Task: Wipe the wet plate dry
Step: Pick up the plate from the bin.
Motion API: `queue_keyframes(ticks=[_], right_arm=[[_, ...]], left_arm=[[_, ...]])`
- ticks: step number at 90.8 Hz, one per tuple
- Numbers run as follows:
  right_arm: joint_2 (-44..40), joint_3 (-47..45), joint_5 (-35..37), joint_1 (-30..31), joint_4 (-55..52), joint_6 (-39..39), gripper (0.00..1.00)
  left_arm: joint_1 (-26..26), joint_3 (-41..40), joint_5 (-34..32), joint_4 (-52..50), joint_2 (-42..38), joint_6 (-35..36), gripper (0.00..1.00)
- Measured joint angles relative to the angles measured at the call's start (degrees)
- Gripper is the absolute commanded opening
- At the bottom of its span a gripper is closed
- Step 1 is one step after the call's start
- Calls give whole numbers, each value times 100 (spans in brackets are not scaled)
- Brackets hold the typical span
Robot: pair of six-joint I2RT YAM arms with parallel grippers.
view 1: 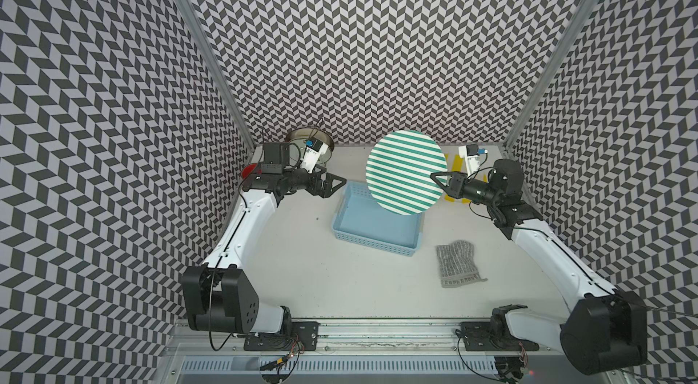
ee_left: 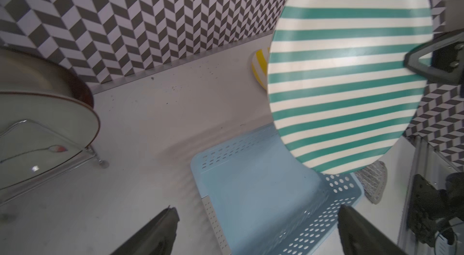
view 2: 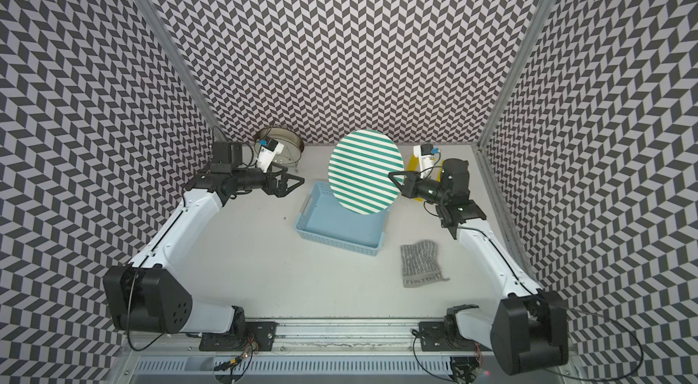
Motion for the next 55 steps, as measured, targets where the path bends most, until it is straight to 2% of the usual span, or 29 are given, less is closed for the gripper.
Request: queue_keyframes(ticks=[14,21,36,55], right_arm=[[-245,-483,-581,17,584,310,0],[-319,-627,-824,57,887,415,0],[-369,-706,-1139,343,1231,485,0],[-369,-704,-1268,702,1329,361,0]], left_arm=[[-57,140,1091,-592,223,549,100],[-125,140,1425,-931,321,874,100],[-348,140,1867,-1429,363,1397,100],[-608,140,2166,-1707,363,1694,95]])
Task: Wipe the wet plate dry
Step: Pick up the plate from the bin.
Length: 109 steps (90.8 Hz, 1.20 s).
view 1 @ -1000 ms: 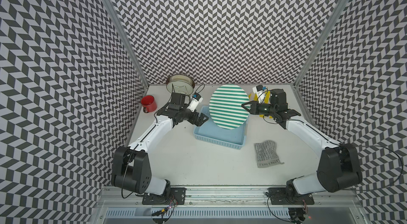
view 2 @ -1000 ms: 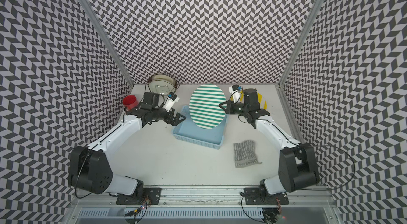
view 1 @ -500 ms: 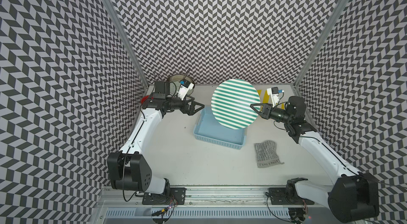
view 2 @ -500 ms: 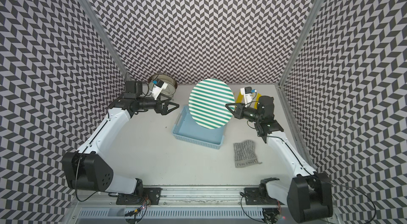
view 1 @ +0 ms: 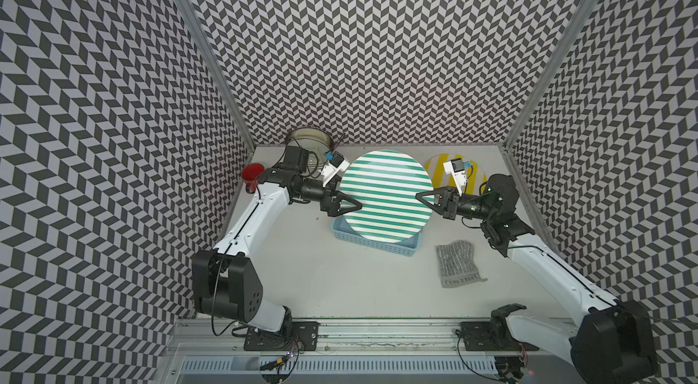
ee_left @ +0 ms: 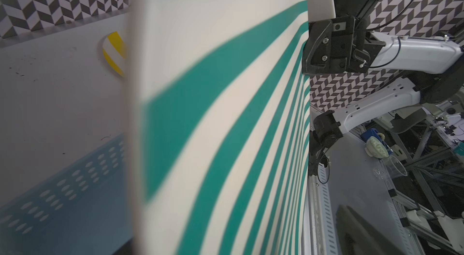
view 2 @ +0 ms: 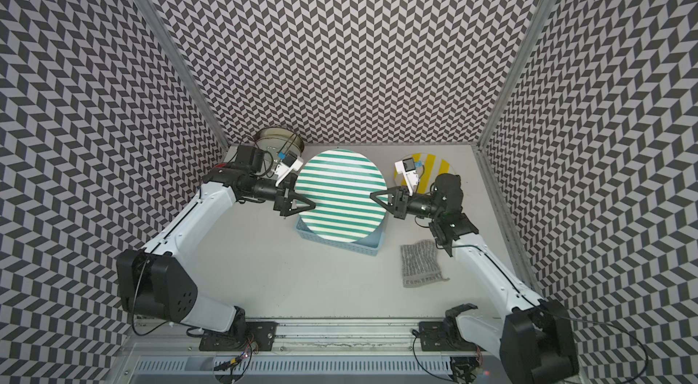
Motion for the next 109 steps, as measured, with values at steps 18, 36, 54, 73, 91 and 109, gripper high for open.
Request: queue_keyframes(ticks=[18,36,54,73,91,109], right_arm=[[2,0,-4,26,31,-26,0],[20,0,0,63,42,-70,0],[24,0,0,87,68,-151,0],[17,24,-20,83,153,-476,15],[15,96,1106,90,-632,-654,54],[-195,107,3027,92,-1991,-673,59]], left_arm=[[-39,0,138,-94,-7,90,78],[-48,0,240,-109,-20,146,50],[-72,0,262,-68,-61,33,22],[-61,0,431,-90,-83,-275,0],[-98,-42,-46,387,-216,-595,0],[-17,-275,-535,994,-328,-1115,0]])
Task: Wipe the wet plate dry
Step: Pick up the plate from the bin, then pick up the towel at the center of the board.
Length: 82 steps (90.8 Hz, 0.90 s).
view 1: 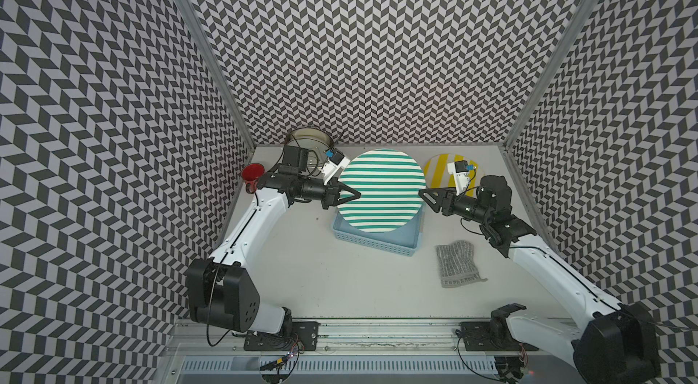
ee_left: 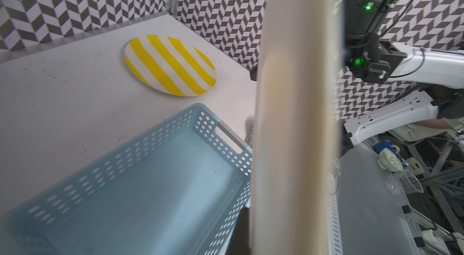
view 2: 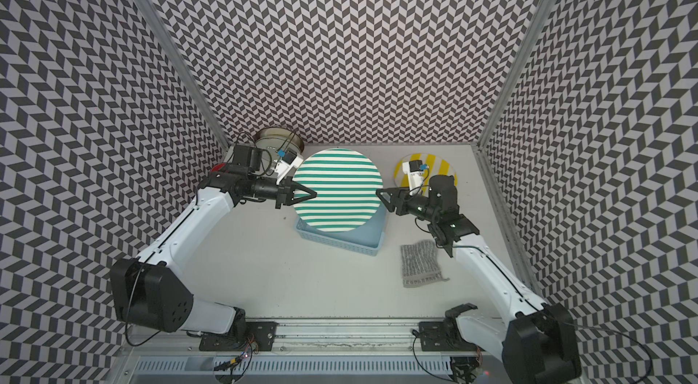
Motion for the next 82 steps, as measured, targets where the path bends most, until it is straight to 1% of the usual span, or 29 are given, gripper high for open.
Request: queue_keyframes(ticks=[15,23,33,36,41,50,60,71,82], right_arm=[[-481,-186,1954,229,-1246,313,60],[-741,-393,2830,708,-1897,664,61],[-841,-597,3615,1270,-2634,1143,61],[-848,-656,3864,1445,-2863,1331,66],[-850,-691,4232,1720,-3237,1572,67],[-833,-691,4647,1993,-3580,1956,68],[-603,-691,4977,2022,-3801,2337,68],[-232,-691,5119,2022,-4002,2804,67],[-184,-789,5130,2022,-4024,3252,67]], left_arm=[[127,-70,-103,323,0,-308,0],[175,-79,-98,505,0,-457,0],[197,-166,-90,758,0,-627,0],[197,-201,-90,811,0,-671,0],[197,-243,-92,866,0,-726,0],[197,-258,-85,942,0,-807,0],[197,-258,-61,1025,0,-874,0],[197,-258,-50,1080,0,-911,0],[197,-264,-48,1123,0,-957,0]])
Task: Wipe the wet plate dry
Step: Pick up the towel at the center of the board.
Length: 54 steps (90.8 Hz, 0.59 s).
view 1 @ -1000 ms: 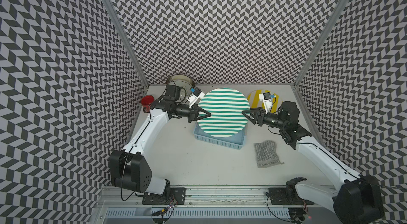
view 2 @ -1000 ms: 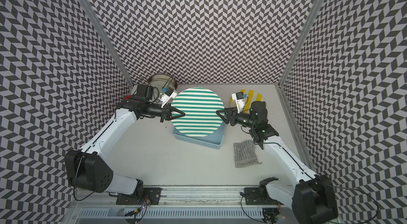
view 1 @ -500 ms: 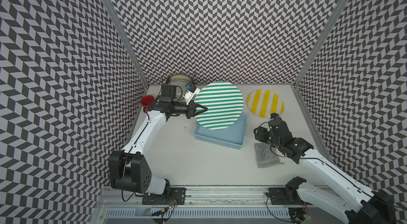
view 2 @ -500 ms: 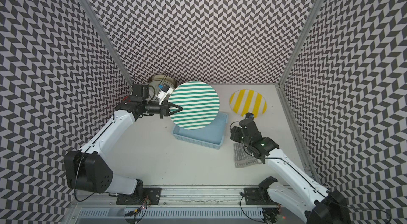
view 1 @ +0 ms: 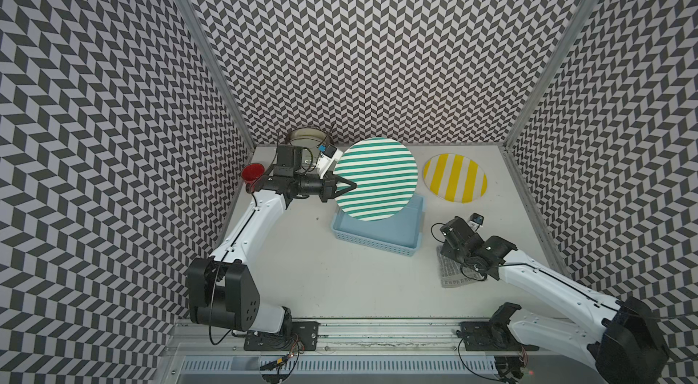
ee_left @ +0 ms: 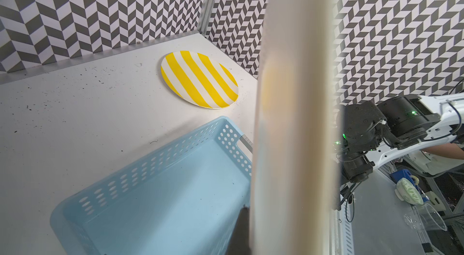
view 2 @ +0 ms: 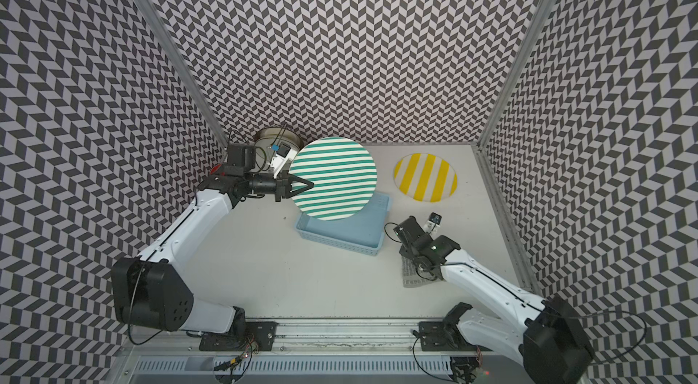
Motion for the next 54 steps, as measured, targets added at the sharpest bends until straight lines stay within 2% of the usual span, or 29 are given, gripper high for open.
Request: queue_keyframes(ticks=[25,33,39,42,46,52,54], right_arm=[[-120,-903,-136,0,409,560,66],[46,-1021,-181,0,621,658,62],[254,-1023,-181,0,769,673,53],[343,-1019,-179,0,820,673,45],[450,-999,-140,0,879,643,32],[546,-968,-122,-2,1005,645,4],[562,-962,-120,-2,1040,640,0]], left_arm=[[0,-35,15,44,0,-42,0],[0,-37,28,63,0,-57,0],[0,-37,37,70,0,-61,0],[0,-37,42,74,0,-63,0],[0,-44,42,87,0,-70,0],[0,-68,44,120,0,-81,0],[0,-76,44,129,0,-81,0]])
